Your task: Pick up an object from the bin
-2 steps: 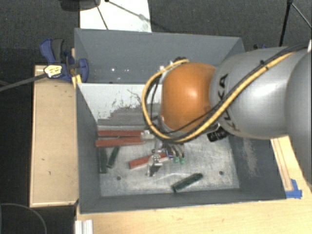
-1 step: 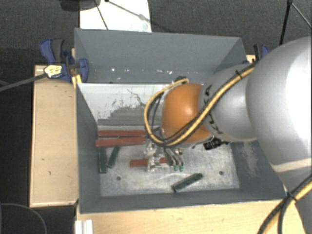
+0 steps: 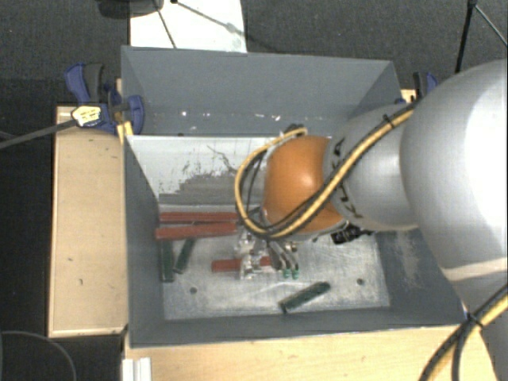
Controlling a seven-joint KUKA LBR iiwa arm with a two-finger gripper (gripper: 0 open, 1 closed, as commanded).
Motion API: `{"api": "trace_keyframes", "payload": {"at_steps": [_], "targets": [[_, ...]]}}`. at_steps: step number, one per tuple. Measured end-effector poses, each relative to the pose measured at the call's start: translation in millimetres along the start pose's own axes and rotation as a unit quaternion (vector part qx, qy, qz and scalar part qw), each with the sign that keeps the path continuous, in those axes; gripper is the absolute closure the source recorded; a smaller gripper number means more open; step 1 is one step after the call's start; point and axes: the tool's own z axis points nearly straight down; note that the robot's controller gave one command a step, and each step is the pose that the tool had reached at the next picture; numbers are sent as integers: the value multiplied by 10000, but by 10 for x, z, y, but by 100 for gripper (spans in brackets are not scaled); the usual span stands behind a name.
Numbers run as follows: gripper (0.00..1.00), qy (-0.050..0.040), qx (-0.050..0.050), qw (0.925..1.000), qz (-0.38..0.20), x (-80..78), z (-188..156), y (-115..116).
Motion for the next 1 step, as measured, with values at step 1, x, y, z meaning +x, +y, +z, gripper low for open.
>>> {"api": "trace_keyframes", "payload": {"at_steps": [1], "targets": [[100,21,11,9996,-288,64,-2097,112]]}}
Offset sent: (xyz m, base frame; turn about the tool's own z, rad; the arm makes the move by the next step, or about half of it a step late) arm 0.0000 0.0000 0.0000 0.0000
